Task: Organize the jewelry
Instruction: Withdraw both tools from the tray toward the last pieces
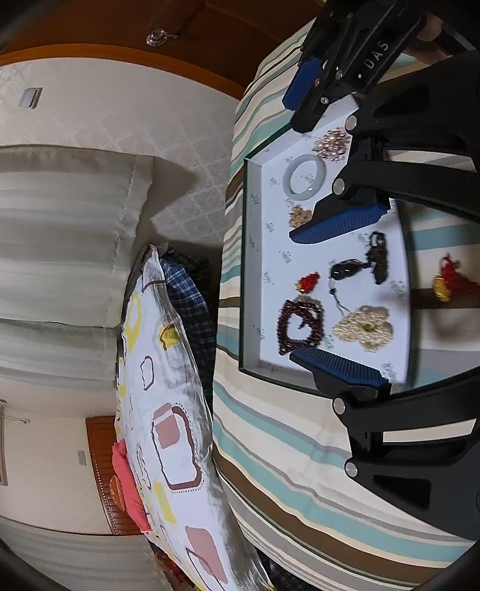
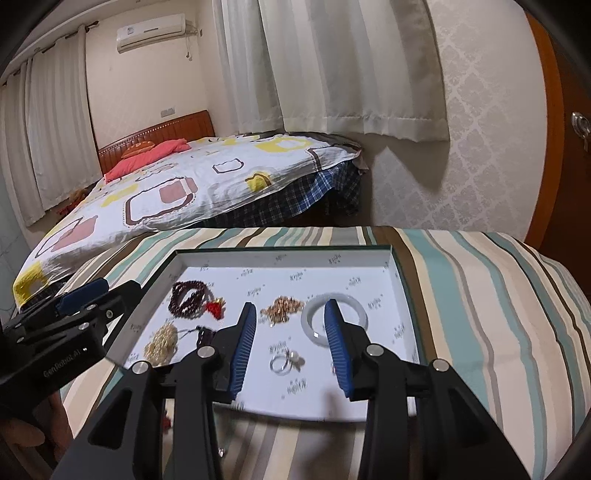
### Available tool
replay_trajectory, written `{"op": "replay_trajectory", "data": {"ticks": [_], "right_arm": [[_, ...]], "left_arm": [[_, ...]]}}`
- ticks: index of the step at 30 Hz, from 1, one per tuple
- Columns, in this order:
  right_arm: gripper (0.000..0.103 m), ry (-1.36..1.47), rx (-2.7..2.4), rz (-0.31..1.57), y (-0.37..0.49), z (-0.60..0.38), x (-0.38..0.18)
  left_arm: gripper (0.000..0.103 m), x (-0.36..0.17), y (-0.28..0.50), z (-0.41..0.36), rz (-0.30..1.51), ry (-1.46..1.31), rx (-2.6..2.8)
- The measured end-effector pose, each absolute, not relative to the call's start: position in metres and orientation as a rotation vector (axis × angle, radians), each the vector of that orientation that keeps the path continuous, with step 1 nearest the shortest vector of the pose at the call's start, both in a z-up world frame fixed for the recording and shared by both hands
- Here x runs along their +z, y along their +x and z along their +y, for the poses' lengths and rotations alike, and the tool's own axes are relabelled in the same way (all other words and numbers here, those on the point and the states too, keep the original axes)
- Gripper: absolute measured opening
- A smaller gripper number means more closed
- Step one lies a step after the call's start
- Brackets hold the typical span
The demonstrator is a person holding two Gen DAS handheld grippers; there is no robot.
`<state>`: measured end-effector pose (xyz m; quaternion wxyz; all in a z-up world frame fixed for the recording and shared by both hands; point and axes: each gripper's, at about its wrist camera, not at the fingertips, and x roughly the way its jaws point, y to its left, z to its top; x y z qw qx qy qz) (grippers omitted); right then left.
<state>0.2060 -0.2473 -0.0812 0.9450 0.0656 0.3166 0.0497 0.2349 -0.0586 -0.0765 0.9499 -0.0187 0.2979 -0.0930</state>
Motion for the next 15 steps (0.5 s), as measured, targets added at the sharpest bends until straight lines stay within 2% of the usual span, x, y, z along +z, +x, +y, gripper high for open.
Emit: {"op": "replay_trajectory", "data": {"ticks": [15], "right_arm": [[0.040, 0.148, 0.078, 0.687, 0.149, -0.250, -0.100]], "left_arm": [[0.057, -0.112, 0.178, -0.048, 0.687, -0.032, -0.186]]}}
